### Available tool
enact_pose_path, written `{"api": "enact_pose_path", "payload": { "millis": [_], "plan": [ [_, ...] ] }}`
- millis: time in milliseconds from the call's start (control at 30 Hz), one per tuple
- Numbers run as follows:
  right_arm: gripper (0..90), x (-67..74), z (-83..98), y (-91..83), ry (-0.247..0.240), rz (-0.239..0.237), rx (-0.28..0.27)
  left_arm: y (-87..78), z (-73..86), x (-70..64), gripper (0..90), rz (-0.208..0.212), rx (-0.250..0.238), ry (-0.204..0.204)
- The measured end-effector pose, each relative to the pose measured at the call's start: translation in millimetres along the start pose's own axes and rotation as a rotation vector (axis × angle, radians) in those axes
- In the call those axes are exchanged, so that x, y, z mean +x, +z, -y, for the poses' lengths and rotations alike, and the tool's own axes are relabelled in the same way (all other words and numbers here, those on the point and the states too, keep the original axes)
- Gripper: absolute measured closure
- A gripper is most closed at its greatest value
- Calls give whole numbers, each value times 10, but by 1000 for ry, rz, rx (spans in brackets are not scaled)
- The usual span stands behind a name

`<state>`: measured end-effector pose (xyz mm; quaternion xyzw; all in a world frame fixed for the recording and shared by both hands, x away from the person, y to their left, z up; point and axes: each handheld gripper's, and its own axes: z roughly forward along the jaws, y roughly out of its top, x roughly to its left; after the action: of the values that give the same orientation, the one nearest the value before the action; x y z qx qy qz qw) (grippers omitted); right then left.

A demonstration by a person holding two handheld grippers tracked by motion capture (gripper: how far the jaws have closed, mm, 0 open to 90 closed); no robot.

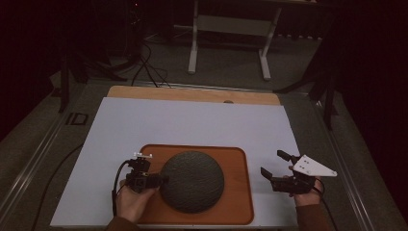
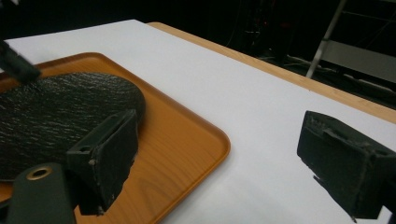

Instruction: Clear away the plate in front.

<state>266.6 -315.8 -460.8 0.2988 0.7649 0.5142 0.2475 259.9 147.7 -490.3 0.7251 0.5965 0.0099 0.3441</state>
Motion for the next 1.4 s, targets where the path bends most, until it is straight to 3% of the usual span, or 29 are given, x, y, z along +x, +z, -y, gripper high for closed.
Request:
{"api": "enact_pose_path", "payload": {
  "millis": [233, 367, 433, 500, 600, 633, 667, 967, 1100, 1167, 1300, 1400],
  "plan": [
    [123, 3, -1, -3, -4, 0, -2, -152, -75, -25, 453, -10, -89, 135],
    [123, 4, 1, -9, -5, 0, 0, -306, -124, 4, 431, -22, -195, 197],
    [123, 5, 2, -15, -5, 1, 0, -395, -139, 34, 428, -30, -245, 247],
    [123, 5, 4, -19, -3, 3, -1, -468, -146, 64, 415, -31, -287, 267],
    [123, 8, 4, -21, -2, 3, 0, -600, -150, 124, 408, -64, -361, 296],
    [123, 8, 4, -21, -2, 3, 0, -600, -150, 124, 405, -64, -361, 296],
    [123, 9, 4, -21, -2, 4, 1, -693, -145, 190, 405, -100, -407, 312],
    [123, 5, 5, -22, -2, 3, -2, -1019, -88, 527, 366, -174, -549, 303],
    [123, 8, 4, -22, -1, 2, -1, -1114, -55, 643, 338, -201, -576, 290],
    [123, 8, 3, -21, -2, 2, 0, -1141, -38, 667, 290, -252, -600, 270],
    [123, 4, 4, -24, 0, 3, -4, -1171, -24, 719, 241, -289, -587, 262],
    [123, 1, 4, -34, 3, 5, -6, -1170, 6, 772, 242, -294, -564, 271]
  ]
}}
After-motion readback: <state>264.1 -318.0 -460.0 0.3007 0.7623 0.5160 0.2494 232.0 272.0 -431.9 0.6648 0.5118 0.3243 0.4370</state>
